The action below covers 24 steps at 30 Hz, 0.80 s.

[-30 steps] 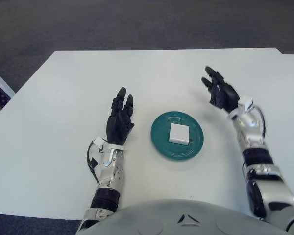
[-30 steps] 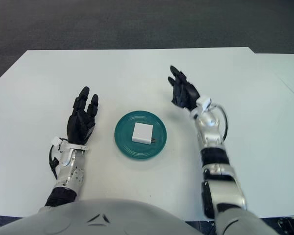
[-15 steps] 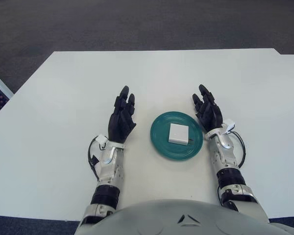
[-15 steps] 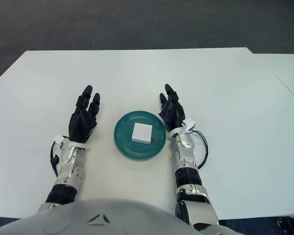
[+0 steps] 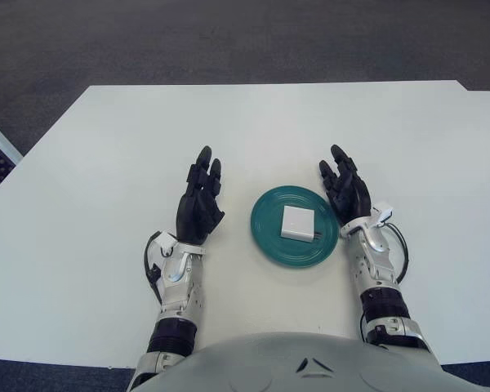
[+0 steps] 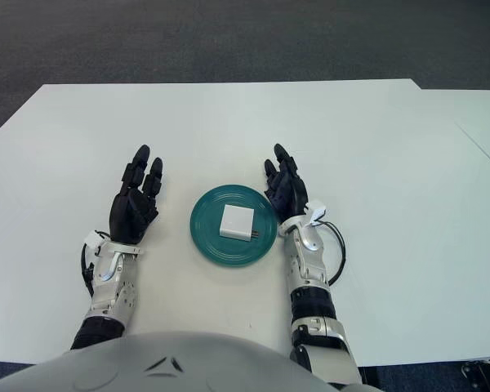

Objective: Put the charger into the plate.

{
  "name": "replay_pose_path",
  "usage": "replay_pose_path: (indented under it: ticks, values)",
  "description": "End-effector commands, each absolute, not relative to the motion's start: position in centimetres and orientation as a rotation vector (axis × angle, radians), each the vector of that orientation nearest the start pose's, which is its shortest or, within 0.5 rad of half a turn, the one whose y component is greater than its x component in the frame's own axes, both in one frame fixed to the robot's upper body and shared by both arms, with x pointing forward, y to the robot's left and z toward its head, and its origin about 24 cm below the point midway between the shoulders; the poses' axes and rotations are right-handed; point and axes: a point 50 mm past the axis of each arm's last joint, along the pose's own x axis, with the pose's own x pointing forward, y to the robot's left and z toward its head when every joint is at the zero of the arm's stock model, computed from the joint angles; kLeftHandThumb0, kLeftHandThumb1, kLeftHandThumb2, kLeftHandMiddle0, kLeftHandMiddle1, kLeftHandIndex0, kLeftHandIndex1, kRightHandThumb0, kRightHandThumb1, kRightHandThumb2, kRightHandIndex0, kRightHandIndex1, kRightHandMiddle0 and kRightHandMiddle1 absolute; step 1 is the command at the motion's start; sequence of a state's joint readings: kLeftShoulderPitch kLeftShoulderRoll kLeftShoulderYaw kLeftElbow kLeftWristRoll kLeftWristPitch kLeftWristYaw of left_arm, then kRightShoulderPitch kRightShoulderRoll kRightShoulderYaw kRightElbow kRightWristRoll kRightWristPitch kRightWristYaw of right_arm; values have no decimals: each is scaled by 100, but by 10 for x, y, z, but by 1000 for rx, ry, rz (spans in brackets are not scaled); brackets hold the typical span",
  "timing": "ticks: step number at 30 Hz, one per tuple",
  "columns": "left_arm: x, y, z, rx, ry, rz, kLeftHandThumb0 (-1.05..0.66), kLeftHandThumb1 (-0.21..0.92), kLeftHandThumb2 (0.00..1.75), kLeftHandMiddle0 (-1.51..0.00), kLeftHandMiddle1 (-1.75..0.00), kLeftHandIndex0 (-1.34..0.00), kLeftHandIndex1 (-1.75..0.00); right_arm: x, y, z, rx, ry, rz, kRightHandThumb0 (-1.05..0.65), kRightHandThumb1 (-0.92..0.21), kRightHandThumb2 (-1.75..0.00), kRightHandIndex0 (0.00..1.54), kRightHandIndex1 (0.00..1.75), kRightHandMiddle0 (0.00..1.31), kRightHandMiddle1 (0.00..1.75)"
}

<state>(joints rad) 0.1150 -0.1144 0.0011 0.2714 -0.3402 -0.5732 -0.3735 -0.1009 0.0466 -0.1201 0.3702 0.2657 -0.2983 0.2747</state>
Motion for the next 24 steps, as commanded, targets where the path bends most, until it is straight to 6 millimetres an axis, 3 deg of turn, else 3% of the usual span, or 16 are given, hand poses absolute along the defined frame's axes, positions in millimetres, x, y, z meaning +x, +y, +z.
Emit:
replay_pose_path:
  ticks: [1, 11, 24]
  values:
    - [194, 137, -15, -394, -108, -96, -98, 92, 98, -1, 0, 0, -13, 256, -151, 1, 318, -22, 100, -98, -92, -106, 7, 0, 0, 17]
    - [189, 136, -13, -492, -39, -42, -97, 92, 96, -8, -1, 0, -25, 253, -150, 0, 314, -27, 85, -96, -92, -106, 7, 0, 0, 16]
    - [185, 127, -6, -489, -39, -6, -97, 92, 86, -11, -1, 0, -33, 250, -156, -3, 301, -59, 74, -93, -92, -110, 11, 1, 0, 22]
